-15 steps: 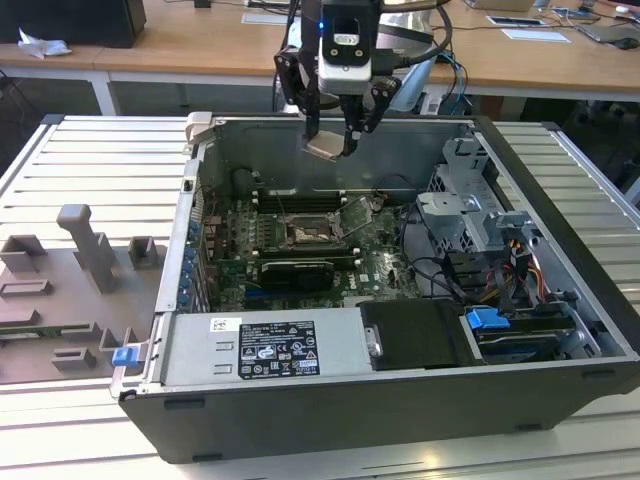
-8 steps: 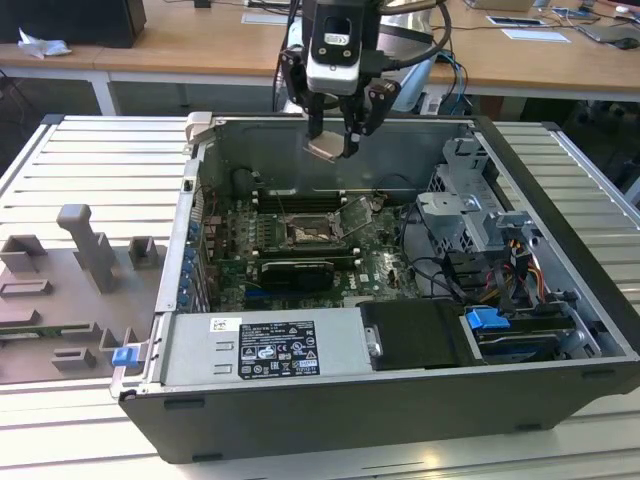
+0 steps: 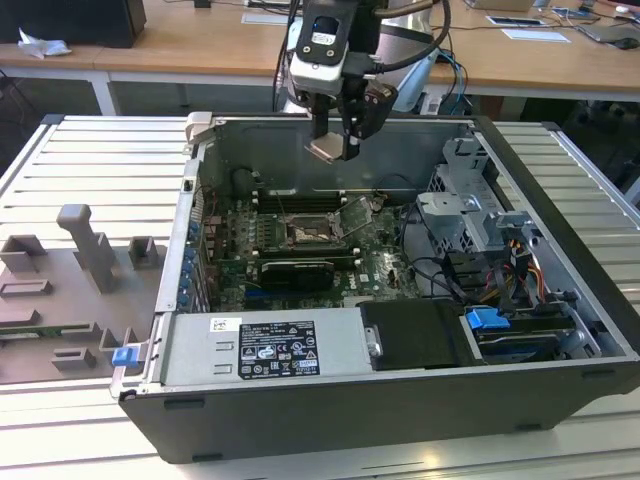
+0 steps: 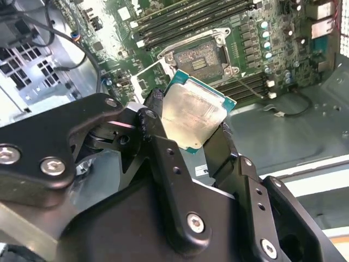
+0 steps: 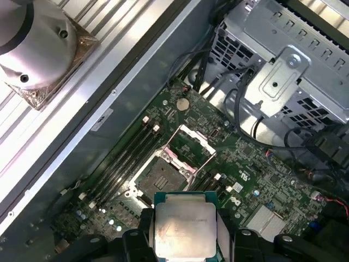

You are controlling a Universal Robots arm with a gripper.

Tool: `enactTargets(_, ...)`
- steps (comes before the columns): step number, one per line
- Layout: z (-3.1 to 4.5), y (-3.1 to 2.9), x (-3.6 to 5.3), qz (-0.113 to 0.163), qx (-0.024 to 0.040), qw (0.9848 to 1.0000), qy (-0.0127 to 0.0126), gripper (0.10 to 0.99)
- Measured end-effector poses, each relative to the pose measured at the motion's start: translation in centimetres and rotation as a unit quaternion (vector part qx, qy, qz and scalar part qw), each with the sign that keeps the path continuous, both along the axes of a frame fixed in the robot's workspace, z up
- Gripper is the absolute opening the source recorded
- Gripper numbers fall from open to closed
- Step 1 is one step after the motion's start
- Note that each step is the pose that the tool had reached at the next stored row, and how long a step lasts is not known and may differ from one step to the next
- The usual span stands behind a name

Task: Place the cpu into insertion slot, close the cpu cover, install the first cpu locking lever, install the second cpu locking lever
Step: 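Place the cpu into insertion slot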

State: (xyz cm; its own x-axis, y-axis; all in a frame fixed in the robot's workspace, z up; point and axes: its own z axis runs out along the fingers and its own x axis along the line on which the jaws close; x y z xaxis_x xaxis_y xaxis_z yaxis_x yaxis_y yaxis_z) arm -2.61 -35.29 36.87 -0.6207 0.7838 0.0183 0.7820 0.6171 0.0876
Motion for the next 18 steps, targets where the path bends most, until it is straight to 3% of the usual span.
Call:
enactTargets(8, -0.13, 0.00, 0.00, -0.064, 0.0000, 0.9980, 0.0000, 0.541)
enactTargets(10, -0.20, 0.00, 0.00, -0.089, 0.0000, 0.9960, 0.0000, 0.541)
enactTargets(14, -0.37, 0.01, 0.00, -0.112, -0.0003, 0.9937, 0.0000, 0.541)
enactTargets(18, -0.74, 0.00, 0.00, -0.152, -0.0004, 0.9883, 0.0000, 0.541)
